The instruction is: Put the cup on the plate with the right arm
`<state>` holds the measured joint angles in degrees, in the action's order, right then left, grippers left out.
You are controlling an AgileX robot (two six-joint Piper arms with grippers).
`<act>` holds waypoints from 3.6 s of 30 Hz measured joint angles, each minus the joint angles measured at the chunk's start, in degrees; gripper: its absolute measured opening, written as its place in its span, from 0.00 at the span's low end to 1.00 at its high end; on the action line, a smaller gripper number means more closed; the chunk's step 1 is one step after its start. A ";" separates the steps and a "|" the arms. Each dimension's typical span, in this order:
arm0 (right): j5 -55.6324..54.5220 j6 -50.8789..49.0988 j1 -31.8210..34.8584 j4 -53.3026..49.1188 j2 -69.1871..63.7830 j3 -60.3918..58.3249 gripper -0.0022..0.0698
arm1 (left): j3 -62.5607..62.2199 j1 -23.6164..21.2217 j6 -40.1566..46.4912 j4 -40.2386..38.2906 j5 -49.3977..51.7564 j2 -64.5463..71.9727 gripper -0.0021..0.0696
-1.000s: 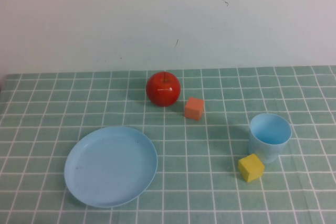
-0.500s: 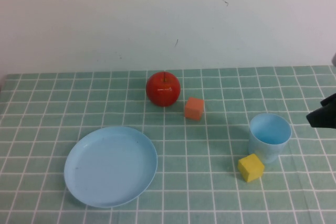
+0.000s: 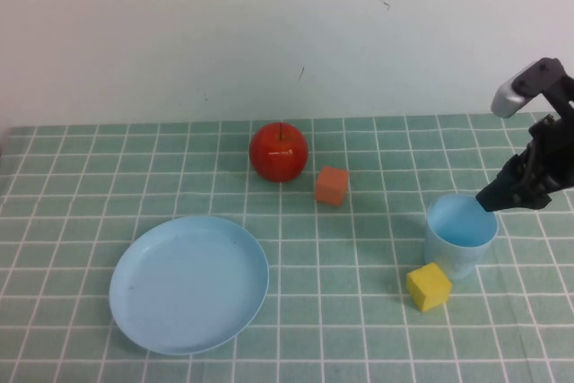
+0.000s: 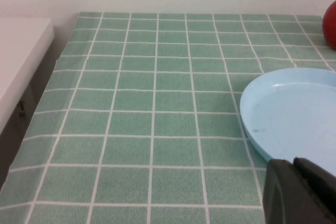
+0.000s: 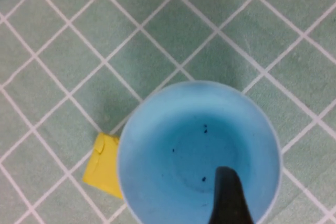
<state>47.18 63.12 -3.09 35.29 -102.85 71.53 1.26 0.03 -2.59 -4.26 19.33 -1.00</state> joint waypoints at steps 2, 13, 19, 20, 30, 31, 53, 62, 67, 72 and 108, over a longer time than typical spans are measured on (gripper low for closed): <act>0.00 0.00 -0.32 -0.05 -2.12 0.70 0.62 | 0.00 0.00 0.00 0.00 0.00 0.00 0.02; -1.21 0.42 -0.44 -0.63 -9.14 1.58 0.37 | 0.00 0.00 0.00 0.00 0.00 0.00 0.02; -0.49 0.62 -2.72 0.00 -9.14 2.96 0.07 | 0.00 0.00 0.00 0.00 0.00 0.00 0.02; -0.08 0.62 -3.66 0.00 -9.14 3.69 0.07 | 0.00 0.00 0.00 0.00 0.00 0.00 0.02; -0.32 -1.59 -22.45 2.81 -9.14 14.99 0.07 | 0.00 0.00 0.00 0.00 0.00 0.00 0.02; -2.01 -1.48 -24.69 2.95 -9.14 16.06 0.07 | 0.00 0.00 0.00 0.00 0.00 0.00 0.02; -11.74 -1.99 -35.86 4.36 -24.43 29.00 0.07 | 0.00 0.00 0.00 0.00 0.00 0.00 0.02; -11.15 -2.07 -35.86 4.57 -25.51 29.00 0.07 | 0.00 0.00 0.00 0.00 0.00 0.00 0.02; -10.22 -2.07 -35.86 6.29 -26.60 29.14 0.07 | 0.00 0.00 0.00 0.00 0.00 0.00 0.02; -10.11 -2.11 -35.86 8.85 -27.52 29.37 0.19 | 0.00 0.00 0.00 0.00 0.00 0.00 0.02; 15.69 -12.60 -35.86 -6.86 2.58 29.37 0.04 | 0.00 0.00 0.00 0.00 0.00 0.00 0.03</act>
<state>62.87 50.52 -38.95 28.43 -100.27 100.90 1.26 0.03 -2.59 -4.26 19.33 -1.00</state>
